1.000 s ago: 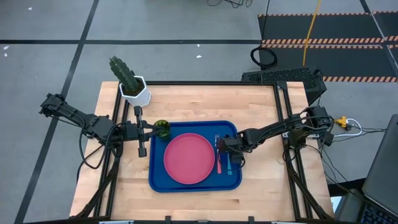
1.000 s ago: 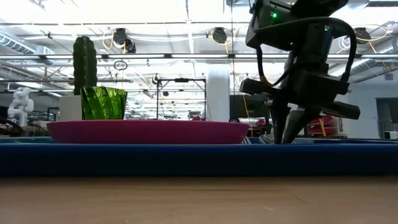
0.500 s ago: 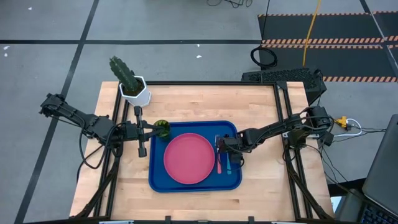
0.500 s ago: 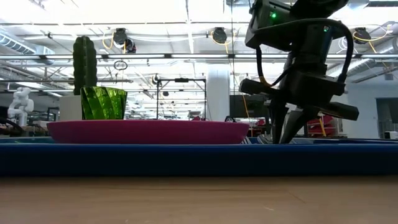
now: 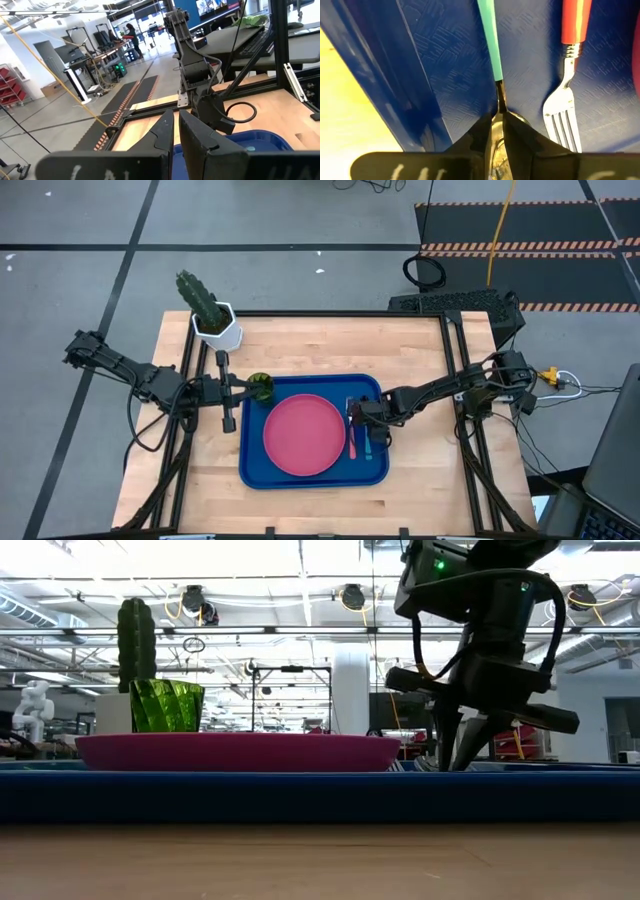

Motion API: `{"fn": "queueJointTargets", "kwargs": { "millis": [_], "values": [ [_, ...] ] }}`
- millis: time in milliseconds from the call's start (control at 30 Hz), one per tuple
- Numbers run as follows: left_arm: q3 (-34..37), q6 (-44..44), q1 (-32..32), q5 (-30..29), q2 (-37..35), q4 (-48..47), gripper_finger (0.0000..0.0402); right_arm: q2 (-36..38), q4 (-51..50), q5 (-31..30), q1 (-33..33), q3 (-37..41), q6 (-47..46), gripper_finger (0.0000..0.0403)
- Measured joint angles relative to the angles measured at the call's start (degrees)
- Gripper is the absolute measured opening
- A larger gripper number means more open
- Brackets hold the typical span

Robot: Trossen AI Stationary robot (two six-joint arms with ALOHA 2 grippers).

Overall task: Pick and place plate/cup/fork/spoon on tray
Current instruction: Put the blue spoon on the right side of the pink fork on the blue serving tray, then adjust the blue serving tray

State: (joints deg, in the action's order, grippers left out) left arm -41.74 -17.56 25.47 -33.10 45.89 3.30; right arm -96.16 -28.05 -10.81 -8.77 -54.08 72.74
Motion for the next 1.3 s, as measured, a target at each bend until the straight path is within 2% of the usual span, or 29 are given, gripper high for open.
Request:
{"fn": "queueJointTargets", "kwargs": {
  "millis": [267,533,800,933,1100,1167,1300],
  "values": [
    [0.0,0.02,0.0,0.0,0.0,-0.14,0.0033,0.5,-0.17,0.11,-1.83,0.0,-0.1,0.0041],
    [0.0,0.02,0.0,0.0,0.0,-0.17,0.0033,6.23,-0.48,-0.17,-2.23,0.04,-3.09,0.0045],
    [0.0,0.32,0.0,0.0,-0.01,-0.41,0.0033,11.13,-2.26,-8.87,-2.28,0.04,-8.22,0.0091],
    [0.0,0.54,0.0,0.0,-0.01,-1.17,0.0033,16.18,-0.44,-14.34,-2.28,0.04,-20.97,0.0105],
    [0.0,1.65,0.0,0.02,-0.23,-1.19,0.0033,25.55,3.77,-20.21,-2.6,0.02,-49.87,0.0103],
    [0.0,2.34,0.0,0.0,-0.36,-1.67,0.0033,29.55,3.41,-21.38,-2.58,0.0,-58.76,0.0098],
    [0.0,3.26,0.0,0.02,-1.03,-3.82,0.0033,37.29,0.92,-20.6,-2.54,0.0,-65.89,0.0077]
  ]
}}
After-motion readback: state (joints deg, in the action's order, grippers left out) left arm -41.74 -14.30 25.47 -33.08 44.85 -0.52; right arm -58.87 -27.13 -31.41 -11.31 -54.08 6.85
